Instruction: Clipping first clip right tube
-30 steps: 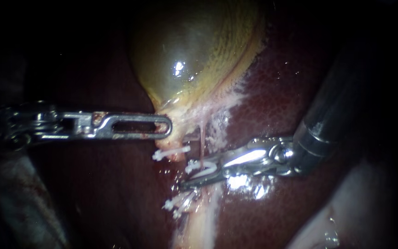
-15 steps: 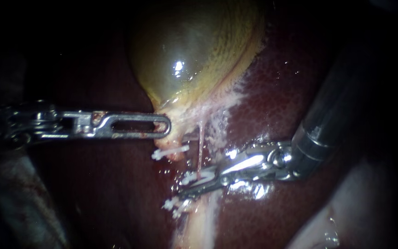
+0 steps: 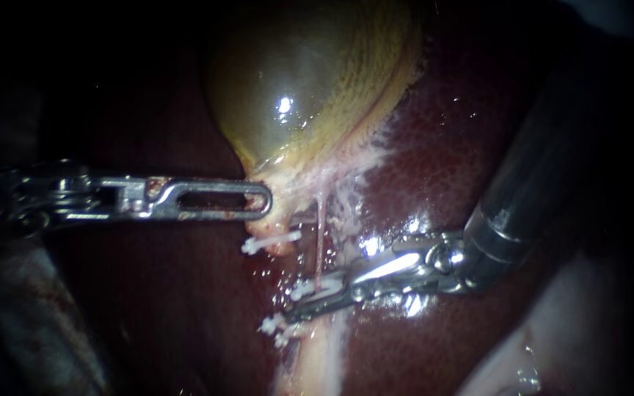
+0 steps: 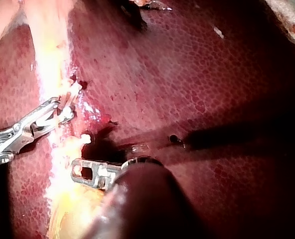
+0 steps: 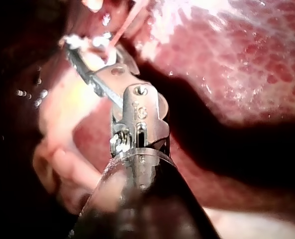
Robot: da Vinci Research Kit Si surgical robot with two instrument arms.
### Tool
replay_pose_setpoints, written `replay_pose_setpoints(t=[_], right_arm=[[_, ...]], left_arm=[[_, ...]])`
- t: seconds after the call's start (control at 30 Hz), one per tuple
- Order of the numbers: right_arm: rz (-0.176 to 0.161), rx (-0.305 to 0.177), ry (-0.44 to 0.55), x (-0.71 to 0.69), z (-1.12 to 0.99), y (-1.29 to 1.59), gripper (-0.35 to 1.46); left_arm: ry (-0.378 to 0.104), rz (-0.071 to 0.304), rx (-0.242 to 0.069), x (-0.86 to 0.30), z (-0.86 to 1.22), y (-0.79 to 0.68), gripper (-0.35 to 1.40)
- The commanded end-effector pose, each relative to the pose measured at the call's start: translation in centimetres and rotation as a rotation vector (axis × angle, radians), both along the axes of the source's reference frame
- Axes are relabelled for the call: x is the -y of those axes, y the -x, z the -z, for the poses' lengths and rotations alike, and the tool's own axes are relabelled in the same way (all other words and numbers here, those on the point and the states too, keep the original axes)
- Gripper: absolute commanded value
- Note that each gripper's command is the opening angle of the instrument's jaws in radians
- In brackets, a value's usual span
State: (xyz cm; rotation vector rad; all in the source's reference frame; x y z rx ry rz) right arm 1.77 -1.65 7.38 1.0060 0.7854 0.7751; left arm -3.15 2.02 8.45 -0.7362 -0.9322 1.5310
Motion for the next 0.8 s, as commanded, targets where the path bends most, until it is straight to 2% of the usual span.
replay_pose_setpoints(t=[0.03,0.3,0.4,0.63,0.8], right_arm=[[0.001,-0.001,0.001,0.0,0.0,0.0,0.3],[0.002,-0.002,0.001,-0.01,-0.01,0.03,0.25],[0.004,-0.003,0.001,-0.02,-0.02,0.05,0.13],[0.004,-0.001,-0.009,-0.07,-0.06,0.15,-0.35],[0.009,-0.004,-0.011,-0.09,-0.08,0.22,-0.35]], left_arm=[[0.001,0.0,0.0,0.0,0.0,0.0,-0.35],[-0.003,0.003,-0.001,0.0,-0.01,0.0,-0.35],[-0.003,0.003,-0.001,0.0,-0.01,0.01,-0.35],[-0.003,0.003,-0.001,0.01,-0.01,0.01,-0.35],[-0.003,0.003,-0.001,0.01,-0.01,0.01,-0.35]])
